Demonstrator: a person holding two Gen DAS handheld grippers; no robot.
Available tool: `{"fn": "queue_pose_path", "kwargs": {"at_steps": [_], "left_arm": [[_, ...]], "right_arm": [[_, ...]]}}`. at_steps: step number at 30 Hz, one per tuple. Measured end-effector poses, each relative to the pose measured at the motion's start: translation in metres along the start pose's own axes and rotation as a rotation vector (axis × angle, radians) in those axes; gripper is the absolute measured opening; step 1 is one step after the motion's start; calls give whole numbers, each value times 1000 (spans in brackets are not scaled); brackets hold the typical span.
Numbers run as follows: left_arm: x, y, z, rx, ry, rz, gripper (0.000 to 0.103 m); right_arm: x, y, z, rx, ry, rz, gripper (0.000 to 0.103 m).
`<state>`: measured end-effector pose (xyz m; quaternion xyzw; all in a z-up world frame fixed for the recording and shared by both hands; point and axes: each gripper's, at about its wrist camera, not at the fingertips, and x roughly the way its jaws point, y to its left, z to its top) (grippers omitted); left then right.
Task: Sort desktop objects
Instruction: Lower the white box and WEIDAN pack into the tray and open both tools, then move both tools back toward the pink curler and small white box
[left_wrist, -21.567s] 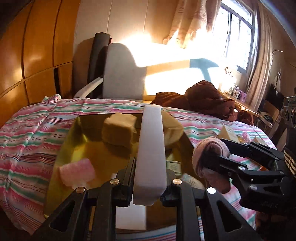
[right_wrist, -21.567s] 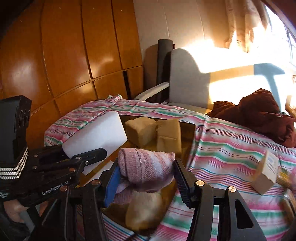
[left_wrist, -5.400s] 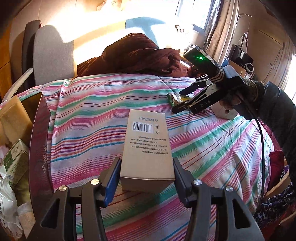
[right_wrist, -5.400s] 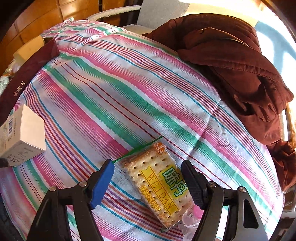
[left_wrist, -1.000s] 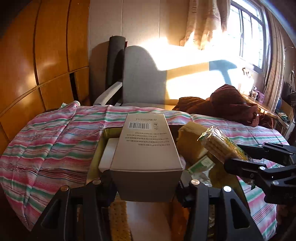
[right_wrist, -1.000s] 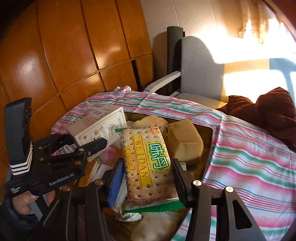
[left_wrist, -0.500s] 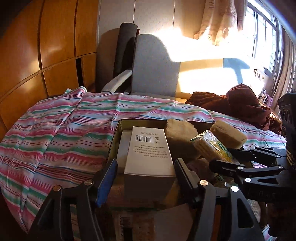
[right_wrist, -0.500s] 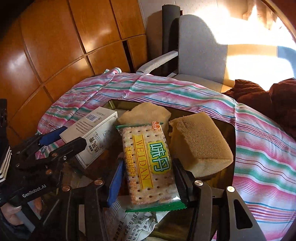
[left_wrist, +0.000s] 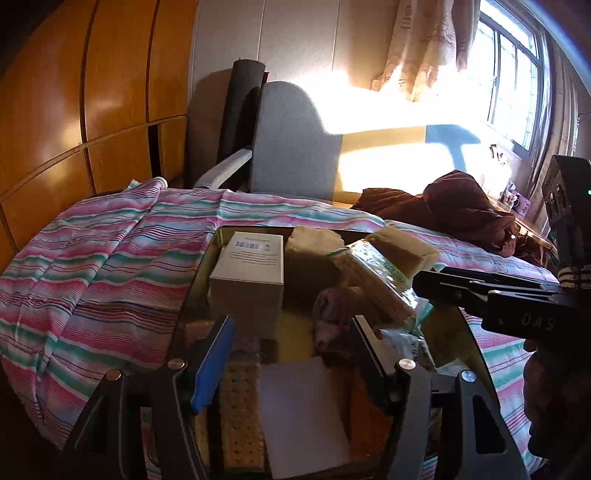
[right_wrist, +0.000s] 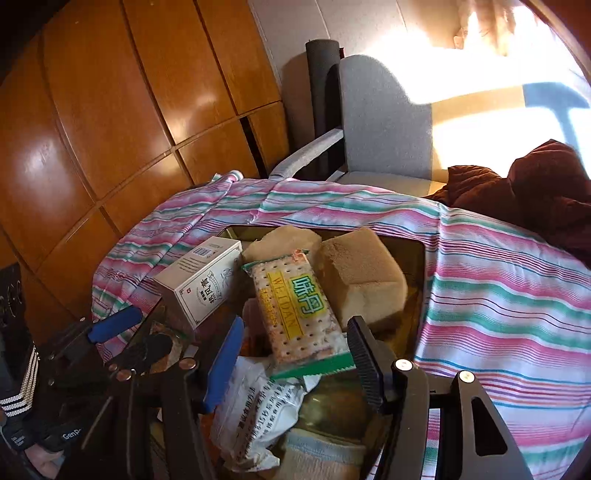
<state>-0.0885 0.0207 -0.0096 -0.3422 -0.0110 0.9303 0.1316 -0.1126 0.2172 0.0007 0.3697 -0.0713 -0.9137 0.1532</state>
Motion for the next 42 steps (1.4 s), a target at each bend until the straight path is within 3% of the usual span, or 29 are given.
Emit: {"fn": "queue_pose_path", "kwargs": {"at_steps": [6, 12, 19, 25, 34, 42], "left_arm": [[-7, -44, -9, 50, 11, -108, 65], [-6, -108, -15, 163, 44, -214, 65], [6, -203, -13, 342, 86, -324, 65], [35, -298, -9, 498, 125, -415, 65], [90, -416, -3, 680, 176, -577, 79], [151, -479, 11, 808, 191, -643, 83]], "right_arm": [[-52, -51, -33, 124, -75, -71, 67], [-111, -124, -77, 277, -138, -224, 69], [-180, -215, -139, 505, -206, -377, 69], [-227, -257, -171, 602, -292, -475, 71], [-245, -294, -189, 671, -373, -498, 73], [-249, -321, -195, 708, -428, -484, 74]]}}
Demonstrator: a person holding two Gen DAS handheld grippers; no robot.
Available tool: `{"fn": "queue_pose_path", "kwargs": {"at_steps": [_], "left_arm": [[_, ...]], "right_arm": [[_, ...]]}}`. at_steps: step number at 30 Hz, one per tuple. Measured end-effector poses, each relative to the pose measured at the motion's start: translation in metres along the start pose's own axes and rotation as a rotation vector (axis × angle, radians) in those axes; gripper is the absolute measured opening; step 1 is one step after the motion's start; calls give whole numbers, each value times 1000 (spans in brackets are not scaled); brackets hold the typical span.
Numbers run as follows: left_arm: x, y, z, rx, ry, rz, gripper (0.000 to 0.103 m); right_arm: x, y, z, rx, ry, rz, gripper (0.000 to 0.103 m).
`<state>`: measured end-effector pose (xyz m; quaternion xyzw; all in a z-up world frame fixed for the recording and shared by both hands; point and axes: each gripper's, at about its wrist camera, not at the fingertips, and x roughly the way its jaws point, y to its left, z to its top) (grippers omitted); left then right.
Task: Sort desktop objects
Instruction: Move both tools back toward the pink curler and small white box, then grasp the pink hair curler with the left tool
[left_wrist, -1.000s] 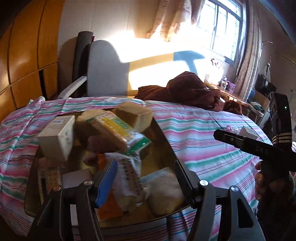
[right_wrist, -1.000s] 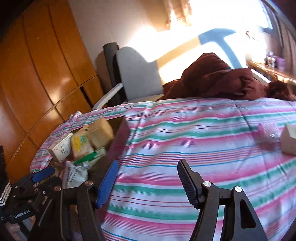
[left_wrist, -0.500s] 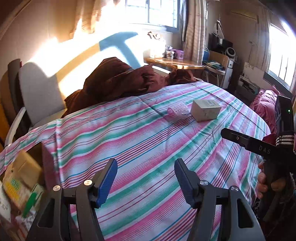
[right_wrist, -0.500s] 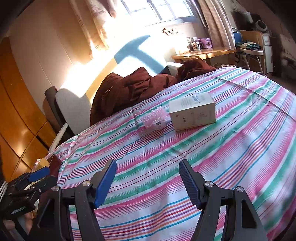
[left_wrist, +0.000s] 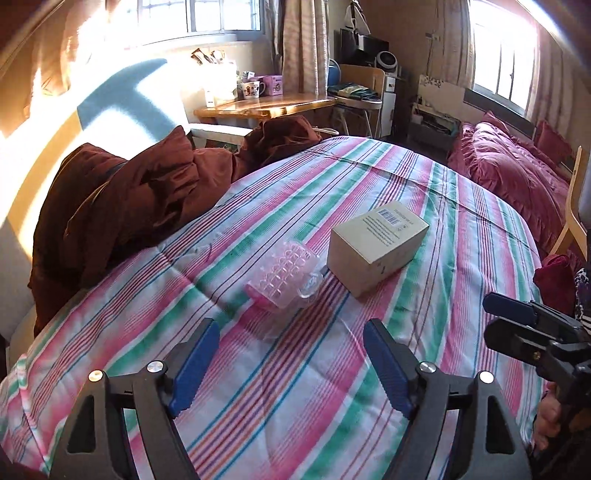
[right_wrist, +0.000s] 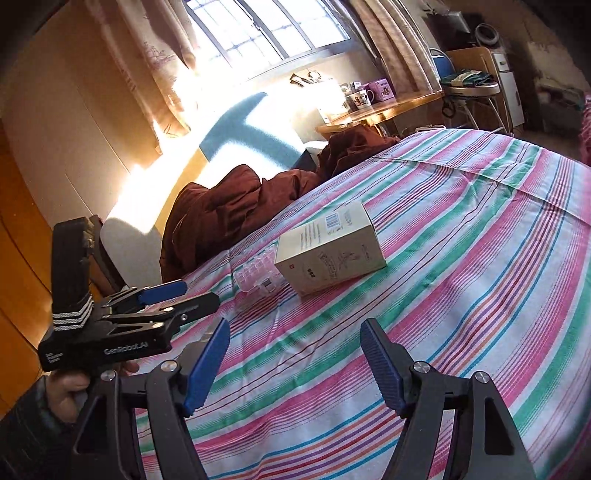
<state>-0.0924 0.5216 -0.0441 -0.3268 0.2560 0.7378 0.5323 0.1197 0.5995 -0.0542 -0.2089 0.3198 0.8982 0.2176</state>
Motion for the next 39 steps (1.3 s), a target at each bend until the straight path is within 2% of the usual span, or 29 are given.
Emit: {"fn": "queue_pose_path", "kwargs": {"at_steps": [6, 12, 17, 20, 21, 27, 31, 36, 39], "left_arm": [[37, 4, 17, 98, 33, -36, 85], [63, 2, 24, 154, 69, -57, 85], [82, 4, 28, 116, 104, -74, 85], [86, 7, 25, 86, 107, -60, 77], [85, 9, 24, 76, 102, -46, 69], [62, 22, 4, -51, 87, 2, 67], [30, 32, -19, -199, 83, 32, 67], [-25, 26, -57, -274, 49, 110, 67], [-57, 19, -81, -296, 28, 147, 67]], "right_arm": [[7, -2, 7, 5, -27, 18, 75], [11, -6, 7, 17, -37, 18, 75], [12, -10, 9, 34, -40, 4, 77], [11, -13, 16, 49, -53, -11, 79], [11, -13, 19, 56, -59, -18, 80], [22, -19, 49, 144, -80, -93, 85], [45, -21, 73, 170, -66, -150, 85], [73, -24, 92, 155, -20, -165, 85], [82, -25, 91, 160, 20, -138, 85]]}}
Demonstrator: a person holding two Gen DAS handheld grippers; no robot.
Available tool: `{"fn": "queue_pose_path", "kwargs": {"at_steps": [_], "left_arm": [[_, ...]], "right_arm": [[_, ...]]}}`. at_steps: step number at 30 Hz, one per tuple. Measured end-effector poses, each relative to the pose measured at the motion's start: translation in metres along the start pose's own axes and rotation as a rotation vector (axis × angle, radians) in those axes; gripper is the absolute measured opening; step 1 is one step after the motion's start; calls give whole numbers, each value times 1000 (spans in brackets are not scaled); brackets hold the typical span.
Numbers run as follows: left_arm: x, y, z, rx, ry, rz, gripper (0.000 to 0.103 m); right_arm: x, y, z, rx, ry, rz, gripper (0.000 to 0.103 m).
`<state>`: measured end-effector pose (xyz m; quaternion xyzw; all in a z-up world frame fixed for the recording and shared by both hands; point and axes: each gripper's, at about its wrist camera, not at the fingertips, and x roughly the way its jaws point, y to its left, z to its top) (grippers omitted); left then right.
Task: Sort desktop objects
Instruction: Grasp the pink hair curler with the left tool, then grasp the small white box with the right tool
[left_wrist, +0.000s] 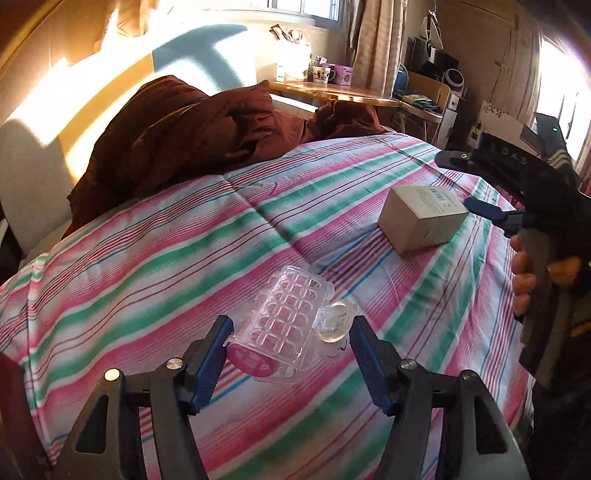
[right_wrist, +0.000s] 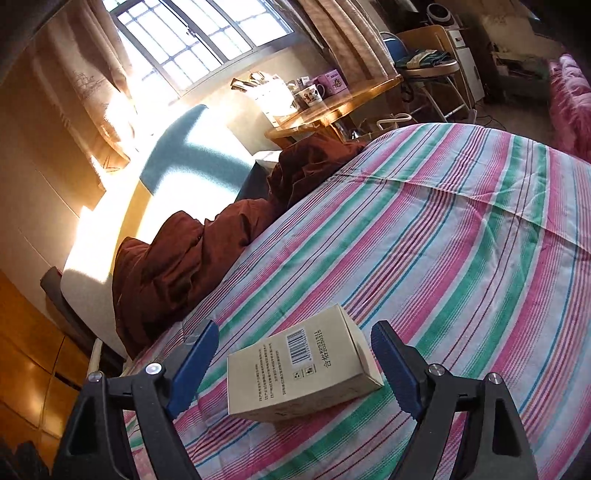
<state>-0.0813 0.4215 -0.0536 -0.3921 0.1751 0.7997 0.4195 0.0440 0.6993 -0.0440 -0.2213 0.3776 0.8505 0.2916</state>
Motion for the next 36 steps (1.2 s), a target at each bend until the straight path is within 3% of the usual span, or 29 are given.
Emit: {"fn": "queue_pose_path", "kwargs": {"at_steps": [4, 12, 16, 17, 22, 28, 32, 36], "left_arm": [[-25, 10, -32, -47, 5, 24, 67], [-51, 24, -82, -104, 9, 63, 67], [-60, 23, -103, -91, 5, 85, 67], [-62, 22, -107, -85, 6, 91, 67], [-65, 21, -119, -79, -3, 105, 67], [-60, 22, -122, -87, -3, 106, 67], [-56, 23, -121, -88, 1, 101, 67], [-54, 22, -121, -81, 2, 97, 70]], "right_arm": [[7, 1, -11, 33, 81, 77, 85], [-8, 28, -69, 68, 266, 398, 85], [-24, 48, -103, -51, 330, 438, 85], [-32, 53, -110, -107, 327, 429, 85], [-69, 64, -115, -406, 183, 220, 85], [-49, 77, -96, -607, 106, -2, 85], [-21, 81, -82, -648, 124, -67, 85], [5, 87, -77, -670, 162, -74, 85]]}}
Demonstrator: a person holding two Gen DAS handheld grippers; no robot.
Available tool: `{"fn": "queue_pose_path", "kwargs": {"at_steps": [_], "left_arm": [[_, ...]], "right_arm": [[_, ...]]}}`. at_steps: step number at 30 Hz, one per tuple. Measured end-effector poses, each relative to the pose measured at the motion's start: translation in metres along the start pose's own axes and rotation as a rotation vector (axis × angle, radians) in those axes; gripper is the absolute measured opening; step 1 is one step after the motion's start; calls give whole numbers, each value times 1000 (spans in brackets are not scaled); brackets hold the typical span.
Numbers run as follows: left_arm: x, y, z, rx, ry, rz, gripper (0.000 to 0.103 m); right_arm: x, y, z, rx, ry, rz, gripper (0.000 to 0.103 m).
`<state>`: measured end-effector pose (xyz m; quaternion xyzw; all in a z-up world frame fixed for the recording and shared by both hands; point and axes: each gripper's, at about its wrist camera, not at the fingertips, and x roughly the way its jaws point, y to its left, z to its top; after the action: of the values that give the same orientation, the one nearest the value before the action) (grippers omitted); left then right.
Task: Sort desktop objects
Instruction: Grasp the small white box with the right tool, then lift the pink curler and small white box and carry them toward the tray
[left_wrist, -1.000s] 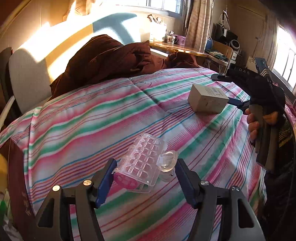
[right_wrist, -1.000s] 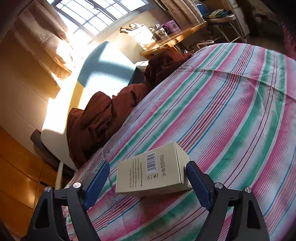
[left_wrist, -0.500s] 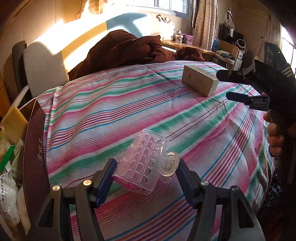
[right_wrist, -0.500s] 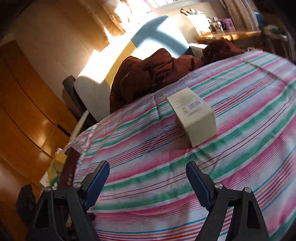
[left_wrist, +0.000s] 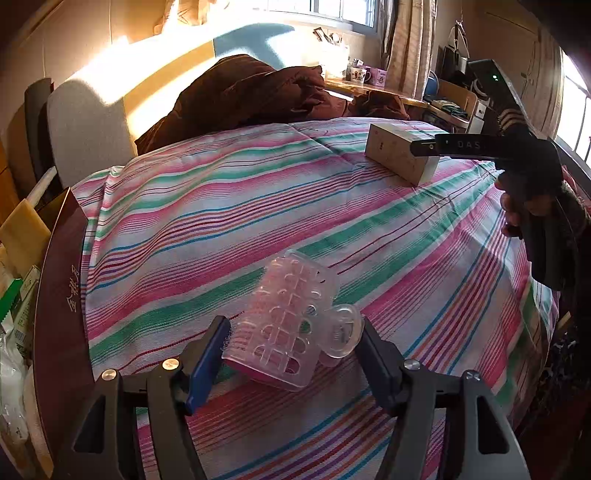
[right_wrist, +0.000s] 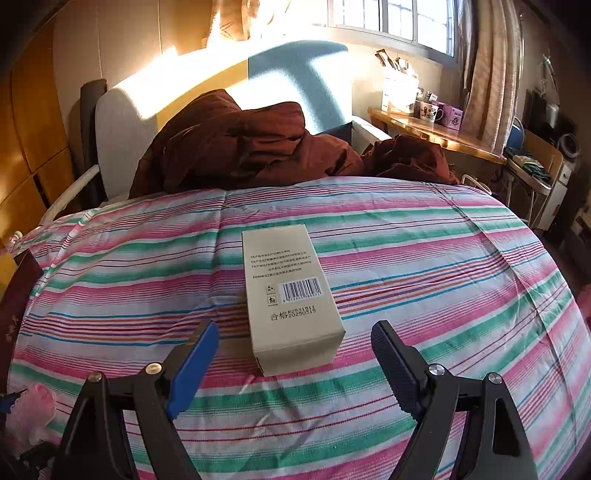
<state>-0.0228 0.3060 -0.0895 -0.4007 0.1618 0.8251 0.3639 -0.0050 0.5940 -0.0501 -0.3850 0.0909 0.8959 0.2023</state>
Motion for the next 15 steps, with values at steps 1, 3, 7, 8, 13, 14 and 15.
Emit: {"fn": "queue_pose_path", "kwargs": {"at_steps": [1, 3, 7, 8, 13, 14, 15], "left_arm": [[1, 0, 0, -3, 0, 0, 70], [1, 1, 0, -10, -1, -3, 70], [0, 3, 0, -27, -9, -17, 70], [-1, 4, 0, -30, -11, -20, 70], [-4, 5, -3, -38, -16, -32, 70], [-5, 5, -4, -38, -17, -35, 70], [-6, 6, -4, -40, -18, -39, 70]], "right_arm": [[5, 2, 2, -7, 9, 2, 85], [13, 6, 4, -26, 23, 0, 80], [19, 13, -2, -18, 56, -8, 51], [17, 13, -4, -9, 54, -11, 51], [-4, 21, -19, 49, 40, 23, 51], [-9, 23, -22, 58, 37, 35, 51], [-15, 28, -27, 62, 36, 45, 51]]}}
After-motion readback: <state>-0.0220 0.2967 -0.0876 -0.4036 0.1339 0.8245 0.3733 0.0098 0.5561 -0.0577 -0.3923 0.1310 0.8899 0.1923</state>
